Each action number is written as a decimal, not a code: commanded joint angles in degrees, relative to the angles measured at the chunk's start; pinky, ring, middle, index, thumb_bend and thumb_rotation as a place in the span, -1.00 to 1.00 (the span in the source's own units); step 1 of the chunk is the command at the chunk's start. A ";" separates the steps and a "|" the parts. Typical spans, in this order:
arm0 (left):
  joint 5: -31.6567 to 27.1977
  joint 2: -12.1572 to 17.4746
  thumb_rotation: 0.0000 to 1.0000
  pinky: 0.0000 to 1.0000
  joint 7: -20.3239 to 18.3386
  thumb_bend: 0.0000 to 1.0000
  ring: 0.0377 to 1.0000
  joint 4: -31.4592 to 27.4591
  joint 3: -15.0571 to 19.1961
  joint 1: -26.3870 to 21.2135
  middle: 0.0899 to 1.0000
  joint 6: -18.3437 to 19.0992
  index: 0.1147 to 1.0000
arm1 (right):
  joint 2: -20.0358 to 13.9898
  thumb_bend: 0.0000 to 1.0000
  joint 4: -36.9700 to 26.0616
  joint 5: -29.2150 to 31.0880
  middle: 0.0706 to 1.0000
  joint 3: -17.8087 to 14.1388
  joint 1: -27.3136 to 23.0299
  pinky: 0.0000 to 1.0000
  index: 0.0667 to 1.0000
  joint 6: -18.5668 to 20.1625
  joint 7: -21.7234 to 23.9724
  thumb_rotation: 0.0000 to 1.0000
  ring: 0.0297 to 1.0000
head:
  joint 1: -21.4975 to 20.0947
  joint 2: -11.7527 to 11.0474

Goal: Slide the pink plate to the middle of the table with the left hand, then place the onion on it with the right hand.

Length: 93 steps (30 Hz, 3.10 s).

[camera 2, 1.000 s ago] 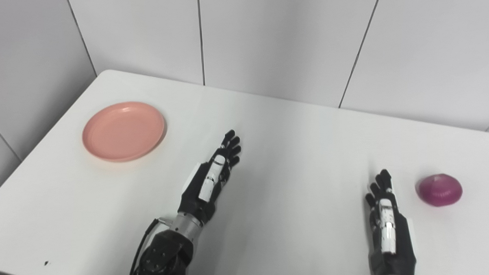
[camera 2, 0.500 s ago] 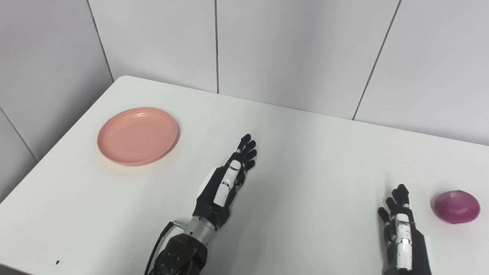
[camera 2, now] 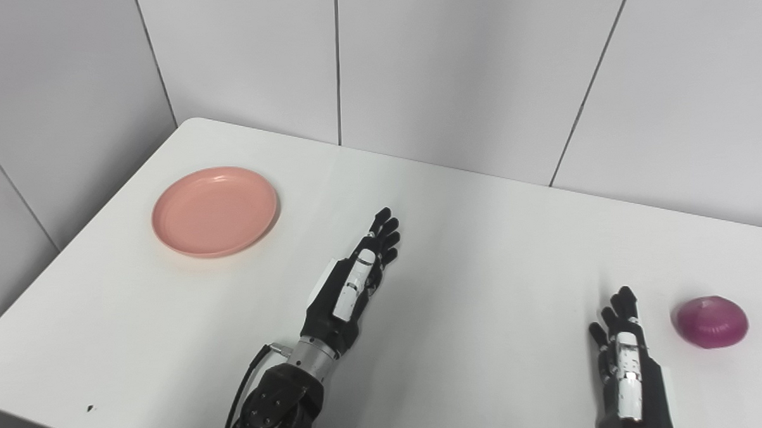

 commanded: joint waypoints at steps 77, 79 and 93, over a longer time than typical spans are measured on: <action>-1.46 5.79 1.00 0.95 7.85 -0.12 0.93 -7.67 12.33 -13.50 0.95 2.39 0.92 | -0.57 -0.09 1.38 -0.86 1.00 -0.05 -1.41 1.00 1.00 0.79 1.05 0.98 1.00 | 1.53 -1.30; -1.45 6.26 1.00 0.94 8.03 -0.10 0.91 -8.36 12.94 -13.75 0.92 3.24 0.89 | -0.49 -0.10 1.34 -0.77 1.00 -0.11 -1.43 1.00 1.00 0.82 1.07 0.98 1.00 | 1.53 -1.30; -2.16 9.37 1.00 0.90 8.71 -0.09 0.93 -8.36 16.02 -15.60 0.97 3.64 0.92 | -0.43 -0.20 1.33 -0.11 1.00 -0.08 -1.44 1.00 1.00 0.68 1.44 1.00 1.00 | 2.01 -1.48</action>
